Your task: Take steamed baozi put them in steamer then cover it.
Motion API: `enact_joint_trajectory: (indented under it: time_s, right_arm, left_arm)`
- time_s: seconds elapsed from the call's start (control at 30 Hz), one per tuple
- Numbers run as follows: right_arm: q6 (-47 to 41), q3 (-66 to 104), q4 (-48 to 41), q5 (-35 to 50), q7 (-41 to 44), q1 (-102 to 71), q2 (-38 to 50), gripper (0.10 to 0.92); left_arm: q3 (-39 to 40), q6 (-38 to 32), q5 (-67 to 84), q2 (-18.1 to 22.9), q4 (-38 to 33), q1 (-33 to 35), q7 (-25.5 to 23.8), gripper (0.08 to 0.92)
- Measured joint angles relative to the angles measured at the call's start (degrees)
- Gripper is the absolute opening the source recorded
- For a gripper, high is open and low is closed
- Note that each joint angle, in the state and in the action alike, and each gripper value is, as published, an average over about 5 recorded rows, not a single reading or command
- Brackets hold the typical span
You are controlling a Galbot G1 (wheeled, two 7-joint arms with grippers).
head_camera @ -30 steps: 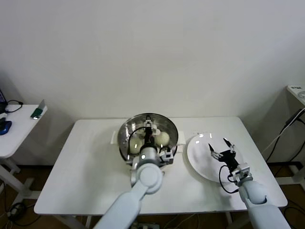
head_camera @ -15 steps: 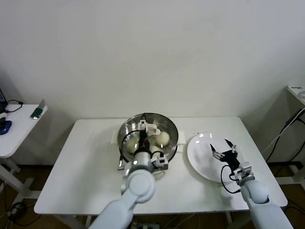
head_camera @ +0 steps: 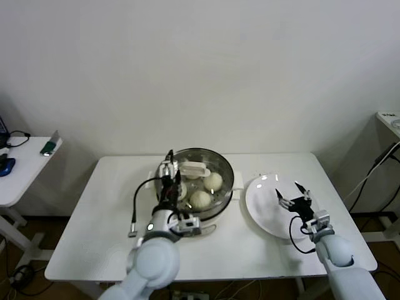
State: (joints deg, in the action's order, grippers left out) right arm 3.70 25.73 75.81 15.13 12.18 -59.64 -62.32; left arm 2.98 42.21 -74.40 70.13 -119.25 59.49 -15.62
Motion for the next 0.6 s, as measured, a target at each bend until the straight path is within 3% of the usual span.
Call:
enact_joint_trajectory:
  time_s: [0.4,0.6]
  right_arm:
    - [-0.5,1.2,3.4,0.4,-0.1,-2.3,-0.2,0.823]
    - [-0.4,1.8,5.4,1.0,0.1,-3.8,-0.2,0.823]
  left_arm:
    - [-19.0,-0.4,28.2,-0.5,-5.4,11.8,14.8,0.823]
    - [-29.9,-7.8,44.7,2.1,-4.7,19.1,18.9,0.823]
